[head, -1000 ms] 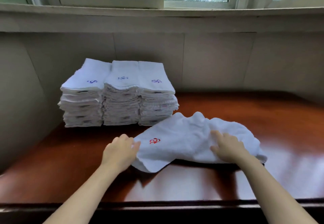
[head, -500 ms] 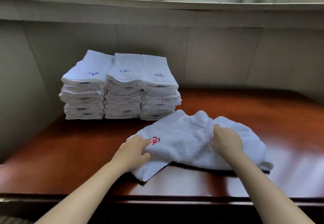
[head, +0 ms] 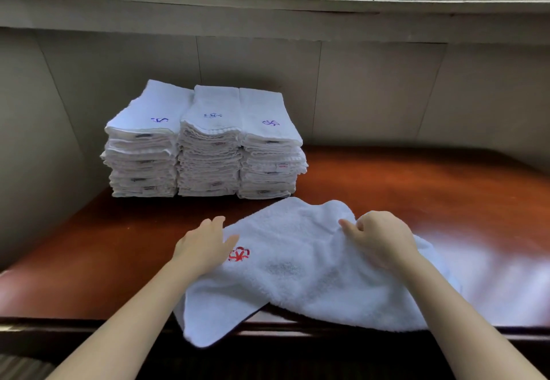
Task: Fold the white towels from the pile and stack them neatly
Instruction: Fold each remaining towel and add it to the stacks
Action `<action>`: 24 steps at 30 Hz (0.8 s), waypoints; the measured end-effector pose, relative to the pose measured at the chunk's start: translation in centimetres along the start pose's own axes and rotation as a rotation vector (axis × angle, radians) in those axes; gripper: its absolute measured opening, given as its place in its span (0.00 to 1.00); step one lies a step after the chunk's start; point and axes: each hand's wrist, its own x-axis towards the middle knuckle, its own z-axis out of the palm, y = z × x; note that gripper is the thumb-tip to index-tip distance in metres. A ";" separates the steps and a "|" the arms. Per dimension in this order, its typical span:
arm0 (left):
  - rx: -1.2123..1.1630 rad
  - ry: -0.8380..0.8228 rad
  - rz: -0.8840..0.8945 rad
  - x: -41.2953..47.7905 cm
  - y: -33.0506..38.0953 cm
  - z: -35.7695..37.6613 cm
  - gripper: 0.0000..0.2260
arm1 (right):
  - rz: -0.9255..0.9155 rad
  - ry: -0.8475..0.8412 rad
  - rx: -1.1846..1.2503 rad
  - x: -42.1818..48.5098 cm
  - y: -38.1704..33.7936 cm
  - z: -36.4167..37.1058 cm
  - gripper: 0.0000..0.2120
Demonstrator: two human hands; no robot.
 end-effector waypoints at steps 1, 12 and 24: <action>-0.015 -0.037 -0.029 0.1 -0.1 0.2 0.28 | -0.045 0.013 0.051 -0.1 -0.1 0.2 0.24; -0.641 0.479 -0.088 0.4 0.4 -0.6 0.06 | -0.247 -0.577 0.738 -1.0 -1.8 -1.3 0.11; -0.240 0.353 0.288 -0.4 2.2 0.0 0.36 | -0.158 -0.520 0.167 -0.2 -1.8 -0.3 0.30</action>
